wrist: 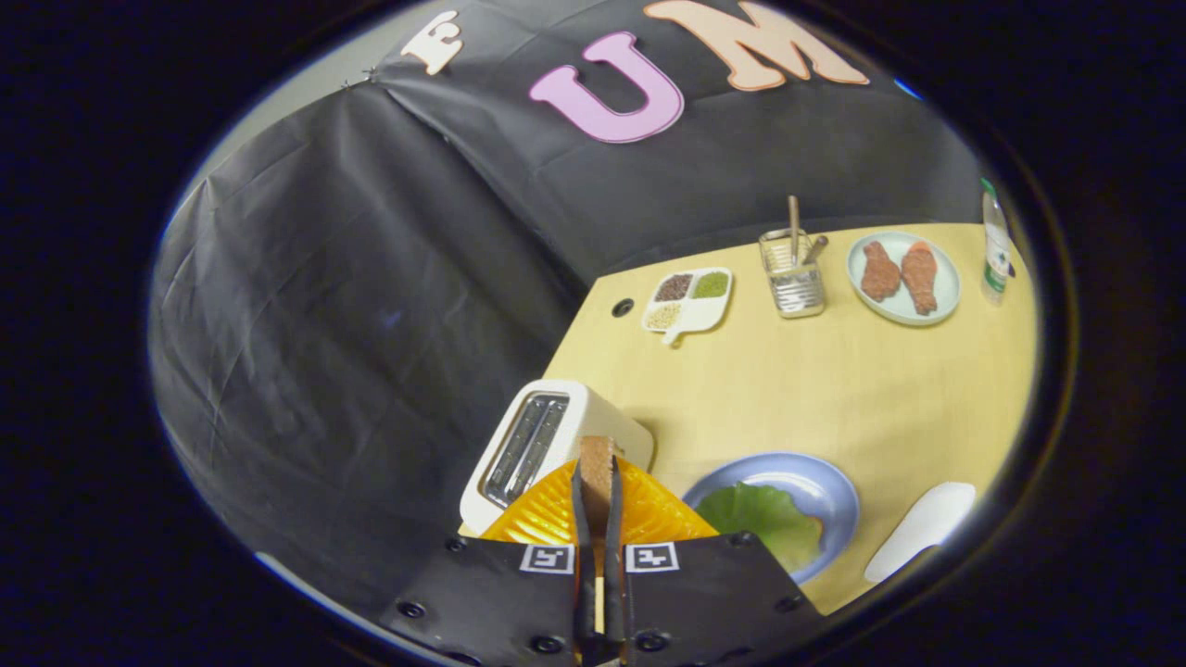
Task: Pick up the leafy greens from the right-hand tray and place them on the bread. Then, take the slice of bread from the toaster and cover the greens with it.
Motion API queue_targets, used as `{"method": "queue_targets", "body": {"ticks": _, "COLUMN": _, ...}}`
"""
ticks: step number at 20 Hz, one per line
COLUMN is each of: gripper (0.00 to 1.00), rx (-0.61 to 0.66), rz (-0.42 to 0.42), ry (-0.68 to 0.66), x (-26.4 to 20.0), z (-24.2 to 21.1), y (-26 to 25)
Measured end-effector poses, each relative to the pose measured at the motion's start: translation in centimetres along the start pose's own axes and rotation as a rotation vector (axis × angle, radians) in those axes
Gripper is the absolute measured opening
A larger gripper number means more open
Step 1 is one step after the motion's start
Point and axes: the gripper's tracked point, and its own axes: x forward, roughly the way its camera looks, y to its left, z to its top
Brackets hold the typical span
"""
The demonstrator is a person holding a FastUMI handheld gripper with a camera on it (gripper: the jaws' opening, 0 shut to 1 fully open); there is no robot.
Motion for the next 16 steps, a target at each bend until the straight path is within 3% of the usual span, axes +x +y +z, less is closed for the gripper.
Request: {"method": "queue_targets", "body": {"ticks": 16, "gripper": 0.07, "rx": 0.153, "rz": -0.076, "ry": 0.049, "x": 0.9, "z": -4.8, "y": -8.8}}
